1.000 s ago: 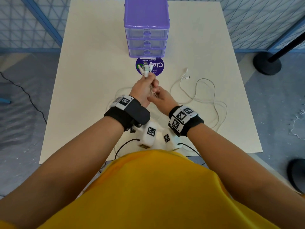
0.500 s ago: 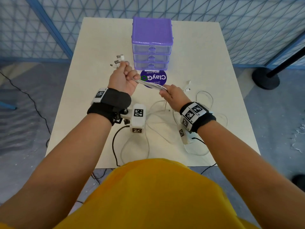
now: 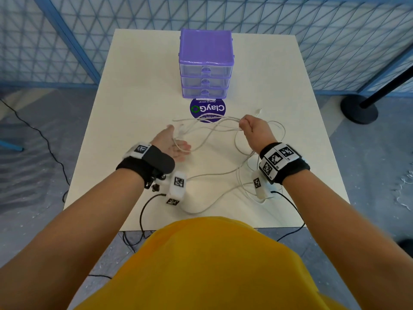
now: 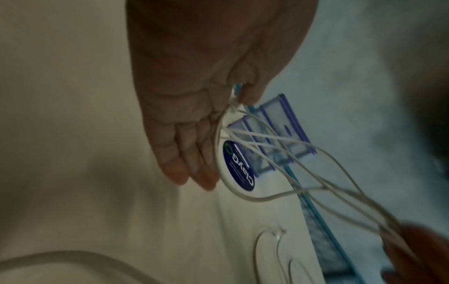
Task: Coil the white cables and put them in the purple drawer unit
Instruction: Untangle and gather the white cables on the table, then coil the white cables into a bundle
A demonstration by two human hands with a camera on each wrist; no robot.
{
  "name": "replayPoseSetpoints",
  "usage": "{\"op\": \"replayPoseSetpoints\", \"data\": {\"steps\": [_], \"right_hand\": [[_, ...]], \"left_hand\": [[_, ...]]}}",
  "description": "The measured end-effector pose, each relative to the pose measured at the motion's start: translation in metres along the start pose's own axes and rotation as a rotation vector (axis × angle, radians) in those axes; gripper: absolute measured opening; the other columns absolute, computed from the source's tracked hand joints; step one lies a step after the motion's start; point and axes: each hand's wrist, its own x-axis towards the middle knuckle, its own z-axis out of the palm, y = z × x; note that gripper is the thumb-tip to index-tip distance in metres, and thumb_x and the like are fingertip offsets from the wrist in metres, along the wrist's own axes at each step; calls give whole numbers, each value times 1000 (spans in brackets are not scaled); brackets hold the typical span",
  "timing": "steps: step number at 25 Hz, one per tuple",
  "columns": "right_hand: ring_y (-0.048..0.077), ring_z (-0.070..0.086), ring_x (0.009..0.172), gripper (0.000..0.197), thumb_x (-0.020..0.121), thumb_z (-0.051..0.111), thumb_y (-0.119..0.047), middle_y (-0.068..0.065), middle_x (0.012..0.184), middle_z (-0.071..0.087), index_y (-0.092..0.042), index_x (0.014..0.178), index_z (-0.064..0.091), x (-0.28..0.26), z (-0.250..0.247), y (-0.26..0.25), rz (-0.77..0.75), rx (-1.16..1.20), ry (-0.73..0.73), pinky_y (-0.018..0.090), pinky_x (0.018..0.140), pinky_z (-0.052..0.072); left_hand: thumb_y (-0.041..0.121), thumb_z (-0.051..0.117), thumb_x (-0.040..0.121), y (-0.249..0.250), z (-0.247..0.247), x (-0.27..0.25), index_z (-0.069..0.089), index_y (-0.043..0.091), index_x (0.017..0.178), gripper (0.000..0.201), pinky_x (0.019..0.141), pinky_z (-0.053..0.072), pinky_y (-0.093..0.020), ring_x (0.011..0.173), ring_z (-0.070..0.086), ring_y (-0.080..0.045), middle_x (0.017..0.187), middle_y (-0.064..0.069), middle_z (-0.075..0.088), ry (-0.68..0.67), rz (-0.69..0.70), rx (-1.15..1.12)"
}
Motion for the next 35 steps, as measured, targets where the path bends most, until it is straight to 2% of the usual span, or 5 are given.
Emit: {"op": "replayPoseSetpoints", "data": {"steps": [3, 11, 15, 24, 35], "right_hand": [[26, 46, 69, 27, 93, 38, -17, 24, 72, 57, 3, 82, 53, 0, 2, 0, -5, -50, 5, 29, 61, 33], [26, 43, 65, 28, 94, 38, -17, 9, 61, 47, 4, 87, 53, -4, 0, -10, -26, -108, -27, 26, 56, 23], [20, 49, 63, 23, 93, 39, -15, -2, 62, 52, 0, 89, 56, -8, 5, -31, -182, -68, -142, 22, 58, 29], [16, 41, 55, 26, 93, 38, -16, -2, 59, 42, -20, 68, 45, -8, -29, -16, -33, 95, -162, 22, 55, 37], [14, 36, 54, 18, 94, 38, -15, -1, 56, 38, -13, 76, 42, -4, -15, -12, -121, -83, -196, 26, 54, 28]], "left_hand": [[47, 33, 94, 2, 22, -31, 39, 1, 133, 61, 57, 47, -29, 86, 56, -25, 114, -14, 55, -10, -15, 443], [44, 57, 81, 19, 40, -46, 43, 3, 129, 65, 100, 38, -38, 124, 46, -34, 136, -17, 47, 456, 459, 1082], [33, 64, 78, 20, 67, -45, 44, 12, 128, 58, 104, 24, -38, 119, 49, -28, 128, -9, 56, 164, 942, 1355], [20, 60, 83, 69, 39, -28, 47, 19, 49, 36, 52, 30, -24, 48, 39, -9, 50, 0, 41, 316, 907, 531], [17, 67, 76, 76, 44, -40, 49, 18, 122, 50, 62, 46, -22, 83, 58, -17, 100, 0, 61, 138, 926, 843]]}}
